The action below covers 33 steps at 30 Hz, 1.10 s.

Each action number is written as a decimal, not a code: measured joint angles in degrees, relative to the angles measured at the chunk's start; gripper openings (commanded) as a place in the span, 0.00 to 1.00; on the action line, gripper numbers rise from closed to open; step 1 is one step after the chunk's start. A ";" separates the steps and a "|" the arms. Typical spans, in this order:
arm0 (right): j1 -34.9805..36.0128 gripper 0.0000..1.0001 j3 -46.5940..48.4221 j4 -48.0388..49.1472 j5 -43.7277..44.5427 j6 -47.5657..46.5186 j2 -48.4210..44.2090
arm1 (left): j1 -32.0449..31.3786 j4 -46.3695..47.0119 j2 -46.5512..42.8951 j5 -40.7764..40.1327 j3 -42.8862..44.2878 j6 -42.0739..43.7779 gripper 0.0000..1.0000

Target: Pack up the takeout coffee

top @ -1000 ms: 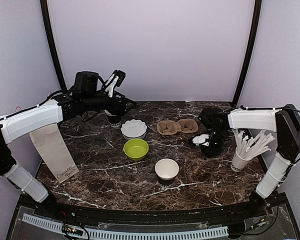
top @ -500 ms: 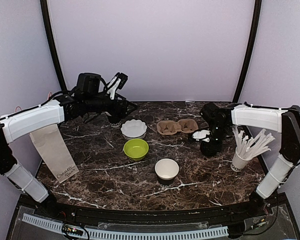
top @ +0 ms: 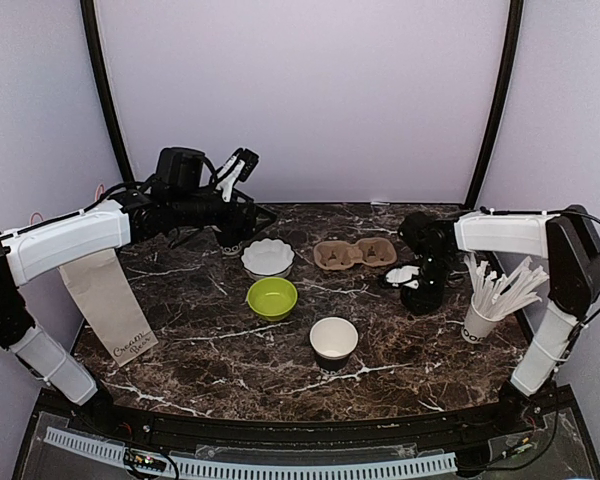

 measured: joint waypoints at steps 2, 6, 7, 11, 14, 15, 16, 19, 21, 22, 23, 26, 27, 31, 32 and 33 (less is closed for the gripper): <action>-0.22 0.35 0.00 0.02 0.00 -0.07 0.50 | 0.00 -0.37 0.02 0.00 0.04 0.22 0.82; -0.28 0.30 0.00 0.07 0.00 -0.11 1.27 | -0.04 -0.87 0.17 -0.11 0.48 0.37 0.82; -0.28 0.29 0.00 0.09 -0.02 -0.15 1.42 | -0.04 -0.90 0.17 -0.17 0.59 0.44 0.82; -0.33 0.22 0.00 0.20 -0.07 -0.22 1.92 | -0.11 -0.92 0.17 -0.26 0.76 0.50 0.82; -0.39 0.17 0.00 0.24 -0.11 -0.11 2.29 | -0.24 -0.96 0.33 -0.26 0.76 0.52 0.82; -0.42 0.16 0.00 0.22 -0.13 -0.15 2.38 | -0.24 -0.98 0.37 -0.26 0.76 0.55 0.82; -0.42 0.15 0.00 0.24 -0.22 -0.28 2.38 | -0.24 -1.11 0.42 -0.28 0.76 0.55 0.82; -0.44 0.12 0.00 0.26 -0.24 -0.13 2.38 | -0.24 -1.31 0.44 -0.42 0.76 0.68 0.82; -0.50 0.10 0.00 0.26 -0.24 -0.09 2.38 | -0.26 -1.33 0.48 -0.44 0.79 0.70 0.82; -0.55 0.08 0.00 0.28 -0.24 -0.07 2.38 | -0.26 -1.33 0.50 -0.44 0.79 0.70 0.82; -0.61 0.07 0.00 0.31 -0.24 -0.07 2.38 | -0.26 -1.42 0.55 -0.44 0.81 0.70 0.82; -0.68 0.04 0.00 0.28 -0.22 0.00 2.38 | -0.26 -1.66 0.76 -0.55 0.85 0.74 0.82; -0.68 0.03 0.00 0.26 -0.24 0.02 2.38 | -0.26 -1.68 0.85 -0.63 0.85 0.76 0.82; -0.68 0.00 0.02 0.07 -0.24 0.15 2.38 | -0.28 -1.73 1.14 -0.87 0.87 1.01 0.82; -0.68 0.00 0.09 -0.17 -0.24 0.17 2.38 | -0.33 -1.75 1.16 -0.90 0.87 1.09 0.82; -0.70 0.00 0.15 -0.35 -0.26 0.20 2.36 | -0.37 -1.75 1.18 -0.94 0.87 1.14 0.82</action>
